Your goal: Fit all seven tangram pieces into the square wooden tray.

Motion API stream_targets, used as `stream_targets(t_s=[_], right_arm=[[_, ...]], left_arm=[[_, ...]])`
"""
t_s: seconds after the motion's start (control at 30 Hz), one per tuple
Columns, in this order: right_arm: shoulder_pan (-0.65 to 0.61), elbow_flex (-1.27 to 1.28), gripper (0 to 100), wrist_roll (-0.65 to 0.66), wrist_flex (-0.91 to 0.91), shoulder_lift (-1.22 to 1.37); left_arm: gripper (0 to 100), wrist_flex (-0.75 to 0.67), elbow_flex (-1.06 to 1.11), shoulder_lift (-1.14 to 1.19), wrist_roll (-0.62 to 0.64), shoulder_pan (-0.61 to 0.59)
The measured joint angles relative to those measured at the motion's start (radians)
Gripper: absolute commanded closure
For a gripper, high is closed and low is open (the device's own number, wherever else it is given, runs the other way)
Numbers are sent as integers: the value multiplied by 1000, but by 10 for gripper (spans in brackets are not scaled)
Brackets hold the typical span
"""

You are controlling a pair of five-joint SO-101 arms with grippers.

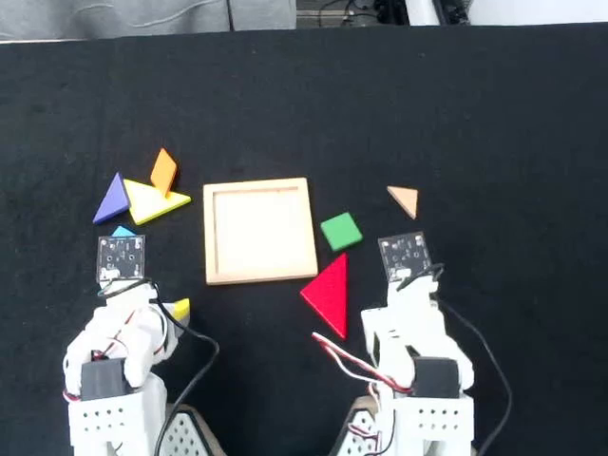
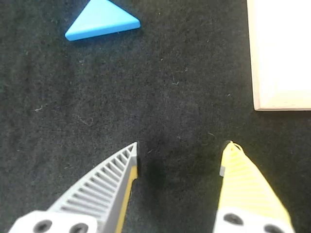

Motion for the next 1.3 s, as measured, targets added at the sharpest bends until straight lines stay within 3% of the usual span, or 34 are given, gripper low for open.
stream_targets(t_s=[0.37, 0.47, 0.8, 0.9, 1.0, 1.3], right_arm=[[0, 0, 949, 0, 0, 0], [0, 0, 949, 0, -37, 0], [-9, 0, 949, -3, -784, 0], [-9, 0, 949, -3, -937, 0], [-9, 0, 949, -3, -911, 0], [-9, -38, 949, -3, -580, 0]], left_arm=[[729, 0, 0, 0, 0, 0], [729, -72, 0, 0, 0, 0], [726, -603, 0, 0, 0, -207], [726, -677, 0, 0, 0, -247], [728, -664, 0, 0, 0, -255], [729, -463, 0, 0, -5, -224]])
